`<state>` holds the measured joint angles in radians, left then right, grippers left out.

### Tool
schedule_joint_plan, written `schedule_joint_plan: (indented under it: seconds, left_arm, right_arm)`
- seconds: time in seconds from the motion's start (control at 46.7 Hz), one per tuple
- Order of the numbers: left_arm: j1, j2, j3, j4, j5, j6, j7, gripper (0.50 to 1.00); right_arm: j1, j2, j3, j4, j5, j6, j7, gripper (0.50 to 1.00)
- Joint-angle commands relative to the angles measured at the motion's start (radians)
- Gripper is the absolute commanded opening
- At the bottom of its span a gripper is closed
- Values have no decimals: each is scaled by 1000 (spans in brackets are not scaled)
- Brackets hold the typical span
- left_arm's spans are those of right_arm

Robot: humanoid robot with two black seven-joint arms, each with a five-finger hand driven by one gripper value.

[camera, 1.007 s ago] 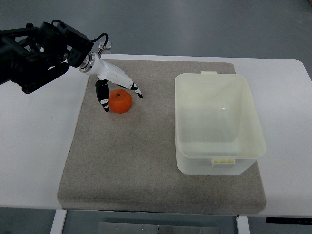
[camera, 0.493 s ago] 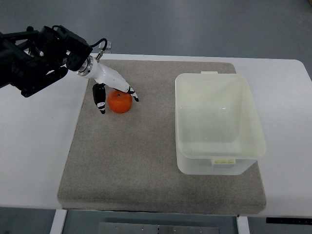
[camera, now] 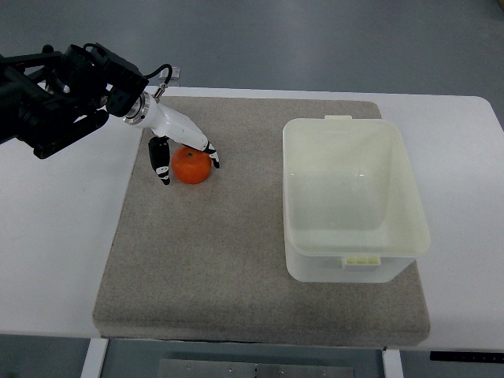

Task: Put orange in box with left hand
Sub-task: 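Lower the left hand and close fingers around the orange, then lift the orange with the left hand and carry it toward the box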

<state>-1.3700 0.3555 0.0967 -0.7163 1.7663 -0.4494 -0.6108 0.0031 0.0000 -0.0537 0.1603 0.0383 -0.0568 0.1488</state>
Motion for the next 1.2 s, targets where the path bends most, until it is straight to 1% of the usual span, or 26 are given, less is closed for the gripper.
schedule_joint_plan:
  seconds: [0.0, 0.021, 0.043, 0.086, 0.107, 0.193, 0.364, 0.493, 0.557, 1.007, 1.179]
  left_arm:
    - [-1, -1, 0, 0, 1, 0, 0, 701]
    - [-1, -1, 0, 0, 1, 0, 0, 682]
    - [-1, -1, 0, 0, 1, 0, 0, 641]
    - [-3, -3, 0, 5, 1, 0, 0, 538]
    - [-3, -3, 0, 9, 1, 0, 0, 500]
    - [-3, -4, 0, 28, 1, 0, 0, 500]
    - [-8, -4, -3, 28, -7, 5, 0, 500]
    - [-20, -6, -9, 34, -21, 67, 0, 500]
    - [-26, -9, -17, 54, -27, 84, 0, 500]
    - [-124, -12, -20, 101, -154, 89, 0, 500]
    - [-165, -21, -20, 83, -180, 90, 0, 500]
  right_arm:
    - [0, 0, 0, 1, 0, 0, 0, 926]
    - [0, 0, 0, 1, 0, 0, 0, 926]
    - [0, 0, 0, 1, 0, 0, 0, 926]
    - [0, 0, 0, -1, 0, 0, 0, 926]
    - [0, 0, 0, 1, 0, 0, 0, 926]
    - [0, 0, 0, 1, 0, 0, 0, 926]
    - [0, 0, 0, -1, 0, 0, 0, 926]
    - [-2, 0, 0, 1, 0, 0, 0, 926]
    - [0, 0, 0, 1, 0, 0, 0, 926]
    - [0, 0, 0, 1, 0, 0, 0, 926]
    - [0, 0, 0, 1, 0, 0, 0, 926]
